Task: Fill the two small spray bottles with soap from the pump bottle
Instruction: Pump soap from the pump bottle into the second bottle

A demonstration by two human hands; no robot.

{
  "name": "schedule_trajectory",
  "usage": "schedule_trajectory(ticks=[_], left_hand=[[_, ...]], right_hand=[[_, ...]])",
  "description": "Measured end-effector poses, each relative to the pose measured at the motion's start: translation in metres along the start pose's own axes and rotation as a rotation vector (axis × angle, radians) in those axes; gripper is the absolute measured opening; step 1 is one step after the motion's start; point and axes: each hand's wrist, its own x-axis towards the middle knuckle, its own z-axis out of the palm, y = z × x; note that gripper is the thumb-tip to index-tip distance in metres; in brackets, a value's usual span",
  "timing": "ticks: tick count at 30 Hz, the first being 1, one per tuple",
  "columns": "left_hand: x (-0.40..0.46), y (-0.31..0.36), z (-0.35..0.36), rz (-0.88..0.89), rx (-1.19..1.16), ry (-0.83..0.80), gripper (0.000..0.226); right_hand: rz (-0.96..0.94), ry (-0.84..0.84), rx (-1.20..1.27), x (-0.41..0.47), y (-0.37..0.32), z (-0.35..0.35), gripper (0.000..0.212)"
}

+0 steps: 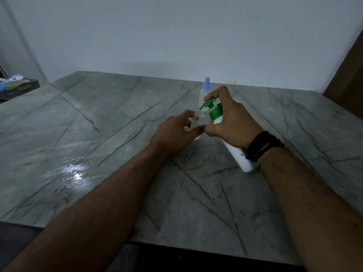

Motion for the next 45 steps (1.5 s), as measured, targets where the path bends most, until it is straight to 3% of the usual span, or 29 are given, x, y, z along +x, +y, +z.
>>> schedule_trajectory(ticks=[45], left_hand=[[0.0028, -0.0018, 0.0014, -0.007, 0.005, -0.007, 0.059]], right_hand=[[0.017, 0.023, -0.008, -0.0003, 0.0005, -0.0002, 0.069]])
